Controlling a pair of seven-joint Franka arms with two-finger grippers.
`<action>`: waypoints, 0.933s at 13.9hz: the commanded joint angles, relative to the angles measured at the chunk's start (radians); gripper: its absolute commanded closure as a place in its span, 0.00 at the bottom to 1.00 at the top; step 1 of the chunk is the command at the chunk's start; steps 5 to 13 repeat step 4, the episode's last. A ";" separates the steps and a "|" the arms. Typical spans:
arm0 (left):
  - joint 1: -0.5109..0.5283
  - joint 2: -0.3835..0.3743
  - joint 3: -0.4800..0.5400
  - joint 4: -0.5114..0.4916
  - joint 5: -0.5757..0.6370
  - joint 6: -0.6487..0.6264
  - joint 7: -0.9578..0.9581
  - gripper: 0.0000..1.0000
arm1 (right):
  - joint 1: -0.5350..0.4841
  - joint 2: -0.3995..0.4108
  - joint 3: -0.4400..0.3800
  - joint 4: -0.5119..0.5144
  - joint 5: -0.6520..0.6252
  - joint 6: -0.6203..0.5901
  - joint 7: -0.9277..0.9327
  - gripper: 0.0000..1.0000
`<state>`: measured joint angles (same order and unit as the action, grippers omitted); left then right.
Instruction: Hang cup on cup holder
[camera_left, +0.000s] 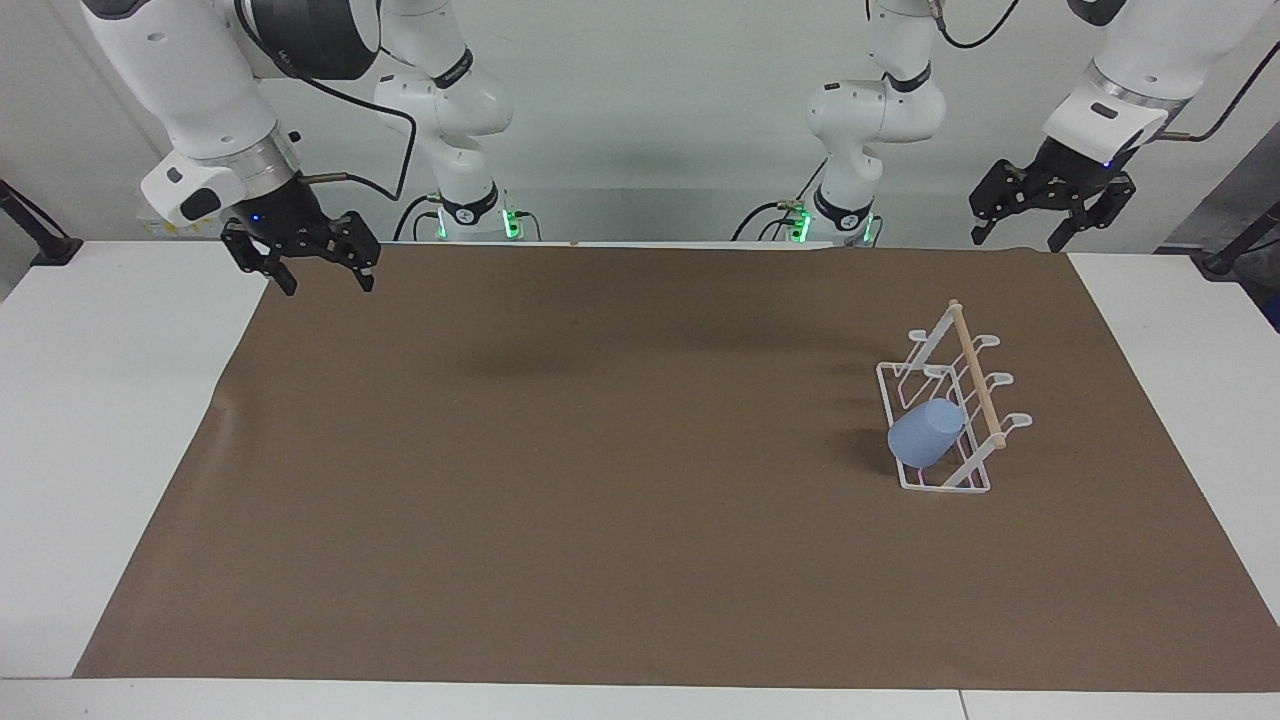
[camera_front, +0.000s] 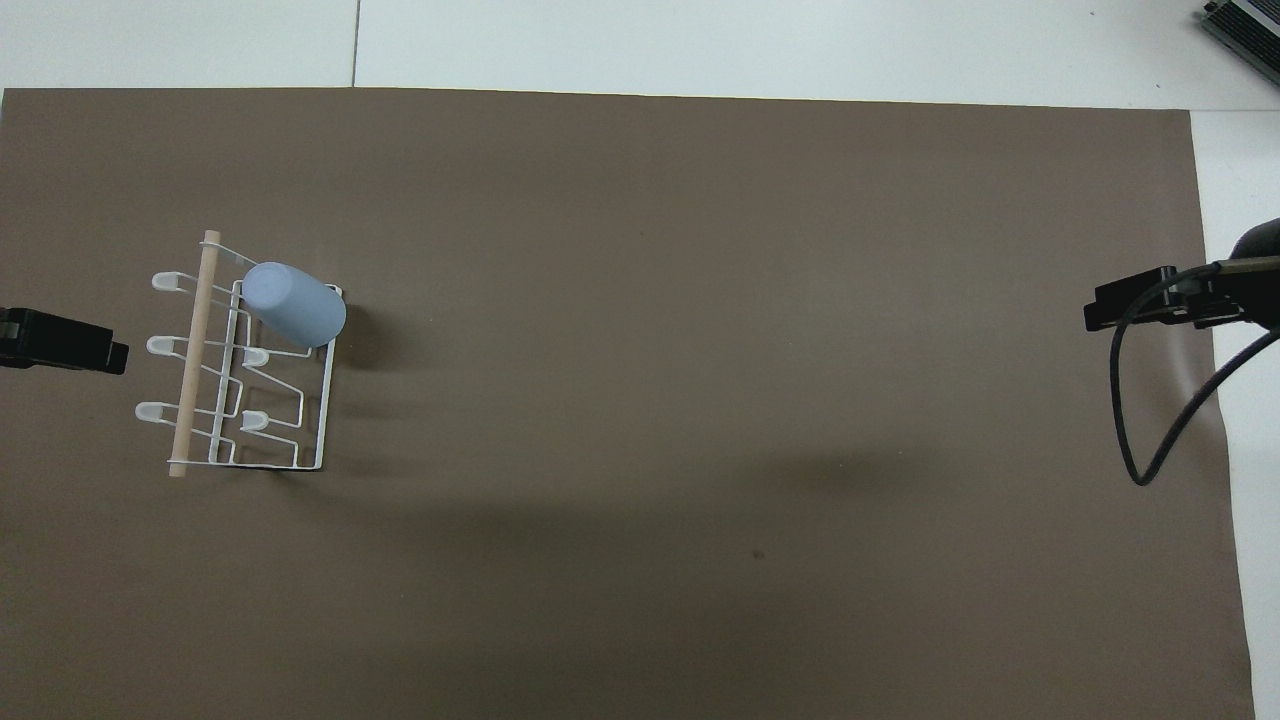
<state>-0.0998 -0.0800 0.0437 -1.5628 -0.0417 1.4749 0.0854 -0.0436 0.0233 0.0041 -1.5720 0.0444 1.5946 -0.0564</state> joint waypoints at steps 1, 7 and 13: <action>0.006 0.009 0.010 0.018 0.015 -0.038 0.007 0.00 | -0.010 -0.017 0.004 -0.020 0.018 0.010 -0.016 0.00; 0.006 0.003 0.010 0.004 0.034 -0.039 0.005 0.00 | -0.012 -0.017 0.004 -0.020 0.018 0.010 -0.016 0.00; 0.006 0.003 0.010 0.004 0.034 -0.039 0.005 0.00 | -0.012 -0.017 0.004 -0.020 0.018 0.010 -0.016 0.00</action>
